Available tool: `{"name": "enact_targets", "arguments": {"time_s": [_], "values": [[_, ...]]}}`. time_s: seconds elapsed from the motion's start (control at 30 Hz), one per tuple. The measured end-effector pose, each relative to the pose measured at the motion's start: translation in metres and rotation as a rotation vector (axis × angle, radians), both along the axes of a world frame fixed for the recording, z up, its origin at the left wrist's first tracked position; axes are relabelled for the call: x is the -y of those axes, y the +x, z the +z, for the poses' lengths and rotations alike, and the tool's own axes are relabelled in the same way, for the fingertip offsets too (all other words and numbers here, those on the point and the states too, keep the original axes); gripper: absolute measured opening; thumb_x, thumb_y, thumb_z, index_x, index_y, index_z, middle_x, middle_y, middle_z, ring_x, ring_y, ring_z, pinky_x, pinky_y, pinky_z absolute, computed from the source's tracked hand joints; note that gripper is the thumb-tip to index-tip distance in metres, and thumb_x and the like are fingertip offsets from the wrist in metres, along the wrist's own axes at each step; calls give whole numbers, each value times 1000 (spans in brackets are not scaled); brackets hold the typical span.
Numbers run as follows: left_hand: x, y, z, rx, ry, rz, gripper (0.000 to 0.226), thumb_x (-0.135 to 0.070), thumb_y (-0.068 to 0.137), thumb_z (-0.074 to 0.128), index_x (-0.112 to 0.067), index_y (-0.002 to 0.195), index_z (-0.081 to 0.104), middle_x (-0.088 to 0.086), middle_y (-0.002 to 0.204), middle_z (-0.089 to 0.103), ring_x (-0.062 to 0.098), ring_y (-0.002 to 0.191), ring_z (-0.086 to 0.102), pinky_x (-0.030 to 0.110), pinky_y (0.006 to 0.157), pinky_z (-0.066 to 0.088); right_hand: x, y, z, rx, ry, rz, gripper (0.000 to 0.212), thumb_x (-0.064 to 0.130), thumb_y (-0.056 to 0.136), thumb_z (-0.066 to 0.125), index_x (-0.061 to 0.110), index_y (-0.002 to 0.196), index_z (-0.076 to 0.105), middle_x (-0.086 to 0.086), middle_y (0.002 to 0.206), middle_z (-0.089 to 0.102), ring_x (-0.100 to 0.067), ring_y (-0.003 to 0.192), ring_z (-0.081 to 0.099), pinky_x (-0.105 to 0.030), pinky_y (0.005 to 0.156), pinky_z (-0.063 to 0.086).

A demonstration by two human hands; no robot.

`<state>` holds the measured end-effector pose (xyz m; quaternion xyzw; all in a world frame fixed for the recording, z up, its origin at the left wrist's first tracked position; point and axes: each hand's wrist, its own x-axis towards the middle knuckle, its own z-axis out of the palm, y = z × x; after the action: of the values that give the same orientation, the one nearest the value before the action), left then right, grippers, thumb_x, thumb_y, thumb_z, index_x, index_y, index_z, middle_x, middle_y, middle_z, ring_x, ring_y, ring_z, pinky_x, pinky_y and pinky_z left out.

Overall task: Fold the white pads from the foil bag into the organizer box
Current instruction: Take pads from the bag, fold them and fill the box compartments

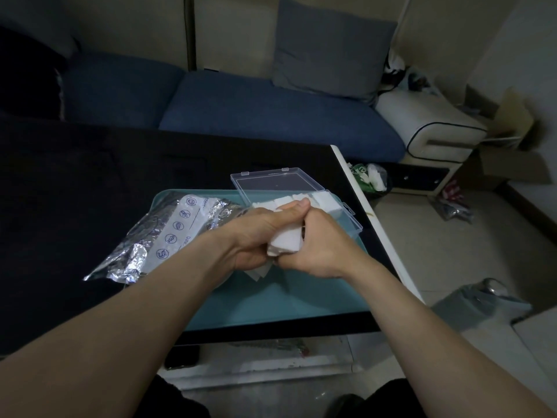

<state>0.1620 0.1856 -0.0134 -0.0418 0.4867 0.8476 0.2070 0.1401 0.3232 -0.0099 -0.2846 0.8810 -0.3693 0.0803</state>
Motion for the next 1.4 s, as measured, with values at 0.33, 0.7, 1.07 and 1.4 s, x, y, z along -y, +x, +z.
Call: {"name": "enact_targets", "arguments": {"time_s": [0.33,0.7,1.07,1.4], "values": [[1,-10,-7,66,4,219,18,-16,98,55,2,98,60,17,84,68,25,67,69,32,56,58,-9,0,3,87,-163,-88,78,32,58,97,20,125,58,7,106,65,-1,86,65,-18,73,54],[1,-18,3,0,187,489,12,-17,102,48,-11,96,57,2,71,60,18,69,64,27,59,55,2,7,7,512,-522,-261,11,12,94,68,1,97,69,-8,78,74,-18,66,70,-27,57,57],[-3,-19,9,28,315,505,19,-25,104,46,-11,93,53,4,74,60,17,65,66,30,58,59,12,7,-1,515,-565,-325,12,13,86,77,9,93,69,-3,78,69,-11,63,63,-28,54,54],[-2,-13,-4,-141,-51,367,27,-23,104,45,-5,119,58,12,109,73,22,96,71,33,76,61,-4,-6,1,929,-603,-118,21,33,85,71,16,98,72,-6,87,68,-17,73,64,-28,60,51]]}}
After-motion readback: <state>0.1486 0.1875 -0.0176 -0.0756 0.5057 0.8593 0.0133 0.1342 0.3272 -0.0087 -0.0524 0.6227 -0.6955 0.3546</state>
